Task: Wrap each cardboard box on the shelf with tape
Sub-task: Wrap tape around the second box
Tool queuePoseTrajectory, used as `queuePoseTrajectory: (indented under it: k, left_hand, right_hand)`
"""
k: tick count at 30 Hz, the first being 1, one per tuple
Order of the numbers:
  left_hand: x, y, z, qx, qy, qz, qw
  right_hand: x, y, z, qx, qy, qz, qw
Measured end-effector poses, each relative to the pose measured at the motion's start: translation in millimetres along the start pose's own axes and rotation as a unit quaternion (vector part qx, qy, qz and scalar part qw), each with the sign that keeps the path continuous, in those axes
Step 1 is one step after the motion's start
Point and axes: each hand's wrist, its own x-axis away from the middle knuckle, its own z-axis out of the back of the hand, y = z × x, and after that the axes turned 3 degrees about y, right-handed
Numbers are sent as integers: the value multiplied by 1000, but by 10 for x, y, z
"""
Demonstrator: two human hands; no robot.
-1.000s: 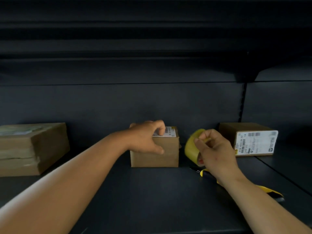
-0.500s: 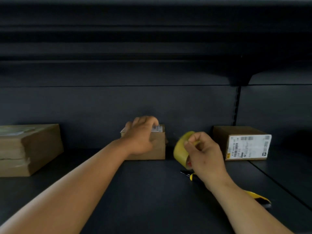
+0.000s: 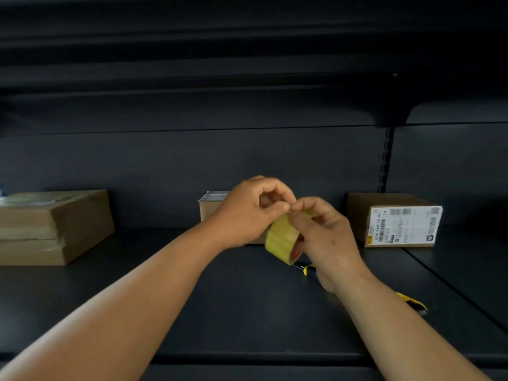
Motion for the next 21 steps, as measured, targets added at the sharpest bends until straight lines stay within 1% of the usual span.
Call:
queuePoseTrajectory:
  k: [1, 3, 5, 8, 11, 14, 17, 21]
  left_hand:
    - [-1, 12, 26, 8, -2, 7, 1000]
    - [8, 37, 87, 27, -31, 23, 999]
    - [21, 54, 140, 29, -59, 21, 998]
    - [46, 73, 187, 21, -54, 9, 998]
    - [73, 78, 220, 69, -58, 31, 995]
    - [88, 84, 244, 131, -78, 49, 987]
    - [103, 139, 228, 221, -96, 80, 967]
    - [116, 227, 186, 258, -150, 74, 952]
  right_hand:
    - [12, -22, -8, -5, -6, -3, 1000]
    - [36, -57, -15, -15, -12, -10, 1000]
    - [80, -92, -18, -30, -18, -30, 999]
    - [159, -146, -25, -62, -45, -73, 994]
    - [236, -241, -6, -110, -83, -106, 985]
    - [299, -325, 69, -129, -95, -117, 980]
    - [377, -408, 162, -146, -86, -113, 979]
    - [515, -506, 281, -135, -73, -108, 982]
